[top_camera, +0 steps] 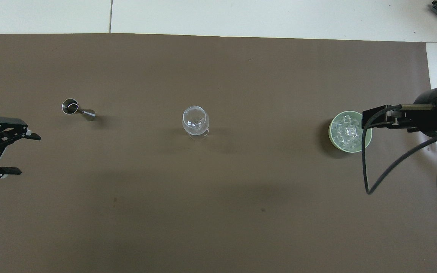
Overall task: Pour wine and add ice with both arms
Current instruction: 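Bring the left gripper forward and open its fingers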
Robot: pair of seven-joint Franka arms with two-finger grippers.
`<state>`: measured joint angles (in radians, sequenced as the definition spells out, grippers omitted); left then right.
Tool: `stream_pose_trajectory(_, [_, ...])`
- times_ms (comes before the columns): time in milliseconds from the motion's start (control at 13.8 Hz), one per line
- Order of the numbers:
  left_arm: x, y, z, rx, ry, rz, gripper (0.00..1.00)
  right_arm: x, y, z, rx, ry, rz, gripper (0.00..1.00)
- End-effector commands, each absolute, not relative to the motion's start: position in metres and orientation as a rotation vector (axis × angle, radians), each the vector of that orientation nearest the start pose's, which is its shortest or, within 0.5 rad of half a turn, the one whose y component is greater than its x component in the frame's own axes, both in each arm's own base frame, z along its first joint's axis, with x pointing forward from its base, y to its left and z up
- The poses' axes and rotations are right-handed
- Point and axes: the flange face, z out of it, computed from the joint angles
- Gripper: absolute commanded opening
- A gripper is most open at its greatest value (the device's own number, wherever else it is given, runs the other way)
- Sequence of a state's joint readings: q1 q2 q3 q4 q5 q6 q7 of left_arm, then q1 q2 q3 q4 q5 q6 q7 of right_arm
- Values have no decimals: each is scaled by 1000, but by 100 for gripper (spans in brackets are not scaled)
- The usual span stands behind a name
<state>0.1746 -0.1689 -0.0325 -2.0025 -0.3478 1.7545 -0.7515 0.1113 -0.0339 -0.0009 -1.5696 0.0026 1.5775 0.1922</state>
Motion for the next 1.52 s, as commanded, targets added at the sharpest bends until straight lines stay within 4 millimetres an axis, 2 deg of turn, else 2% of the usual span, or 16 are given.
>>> stream_pose_trajectory(0, [492,47,529,-2953,-1808,352,100,537,56,645,-3109,107,-61,100])
stream_pose_trajectory(144, [490,50,528,-2929,-1862,395,100,537,56,645,-3108,107,-61,100])
stream_pose_trajectory(433, [494,49,526,-2751,-2087,417,100,537,56,645,-3109,107,-61,100])
stream_pose_trajectory(650, [490,53,509,-2697,-2150,413,100,537,56,645,-3108,107,-61,100])
stream_pose_trajectory(939, [494,55,506,-2630,-2257,421,100,537,56,645,-3109,107,-61,100])
stream_pose_trajectory(1083, [498,57,501,-2533,-2365,422,100,537,56,645,-3109,107,-61,100])
stream_pose_trajectory(1445, [502,53,500,-2488,-2428,389,100,537,56,645,-3109,107,-61,100])
